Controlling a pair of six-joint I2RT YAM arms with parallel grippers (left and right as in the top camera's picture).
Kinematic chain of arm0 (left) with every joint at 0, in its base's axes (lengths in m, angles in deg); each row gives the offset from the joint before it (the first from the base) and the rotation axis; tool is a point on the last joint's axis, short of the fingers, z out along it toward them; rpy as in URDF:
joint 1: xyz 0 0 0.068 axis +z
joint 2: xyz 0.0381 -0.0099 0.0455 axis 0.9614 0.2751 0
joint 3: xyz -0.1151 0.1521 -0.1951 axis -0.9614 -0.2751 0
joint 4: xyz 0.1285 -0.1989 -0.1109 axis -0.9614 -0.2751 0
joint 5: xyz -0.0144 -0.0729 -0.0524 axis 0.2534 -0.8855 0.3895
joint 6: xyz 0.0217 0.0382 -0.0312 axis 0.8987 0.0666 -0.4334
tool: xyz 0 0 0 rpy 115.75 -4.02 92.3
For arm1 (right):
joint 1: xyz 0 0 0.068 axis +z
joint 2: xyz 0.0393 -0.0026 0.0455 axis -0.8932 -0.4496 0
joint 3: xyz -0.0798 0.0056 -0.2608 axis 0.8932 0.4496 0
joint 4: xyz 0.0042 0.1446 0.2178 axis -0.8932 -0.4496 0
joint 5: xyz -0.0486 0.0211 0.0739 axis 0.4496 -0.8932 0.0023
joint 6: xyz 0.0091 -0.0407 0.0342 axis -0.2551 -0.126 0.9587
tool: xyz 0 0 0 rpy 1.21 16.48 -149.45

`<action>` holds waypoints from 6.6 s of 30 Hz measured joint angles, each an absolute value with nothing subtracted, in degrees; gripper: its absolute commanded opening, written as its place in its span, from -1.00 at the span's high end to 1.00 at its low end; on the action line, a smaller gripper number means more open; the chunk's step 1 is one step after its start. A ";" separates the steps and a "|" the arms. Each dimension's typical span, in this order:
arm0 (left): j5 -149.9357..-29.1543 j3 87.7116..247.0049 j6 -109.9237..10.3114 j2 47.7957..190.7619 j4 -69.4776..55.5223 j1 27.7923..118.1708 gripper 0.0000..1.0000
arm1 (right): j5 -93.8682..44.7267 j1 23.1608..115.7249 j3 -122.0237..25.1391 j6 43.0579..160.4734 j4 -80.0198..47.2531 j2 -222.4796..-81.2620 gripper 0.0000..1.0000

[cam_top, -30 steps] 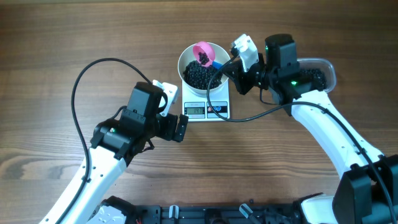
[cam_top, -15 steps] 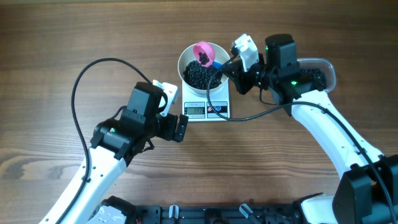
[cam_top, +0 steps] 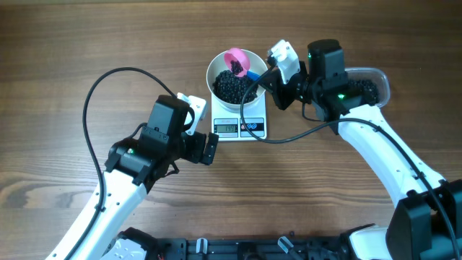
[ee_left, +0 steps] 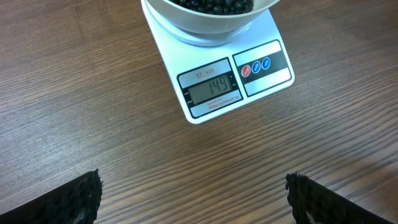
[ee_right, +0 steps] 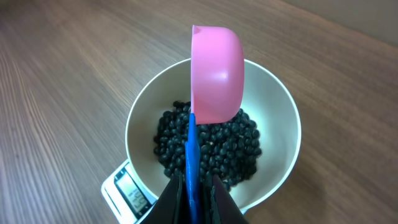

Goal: Scoop item into bowl and weigh 150g on scale
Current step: 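Tip the pink scoop over the white bowl to pour beans, then carry the empty pink scoop rightward back to the bean tub, then dip the pink scoop into the black beans with the right gripper, then lift the filled scoop and carry it leftward toward the white bowl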

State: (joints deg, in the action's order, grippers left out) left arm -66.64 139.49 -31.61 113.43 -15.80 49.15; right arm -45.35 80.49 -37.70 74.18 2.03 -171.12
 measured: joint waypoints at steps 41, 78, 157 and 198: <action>-66.64 139.49 -31.61 113.43 -15.82 49.15 -1.00 | -44.97 80.49 -37.70 88.78 2.14 -171.12 0.91; -66.64 139.49 -31.63 113.43 -15.82 49.15 -1.00 | -44.97 79.49 -37.70 99.21 7.12 -171.09 0.91; -66.64 139.49 -31.61 113.43 -15.82 49.15 -1.00 | -54.85 45.87 -37.70 104.98 17.05 -170.72 0.91; -66.64 139.47 -31.61 113.43 -15.80 49.15 -1.00 | -61.54 59.27 -37.70 108.45 16.04 -170.72 0.91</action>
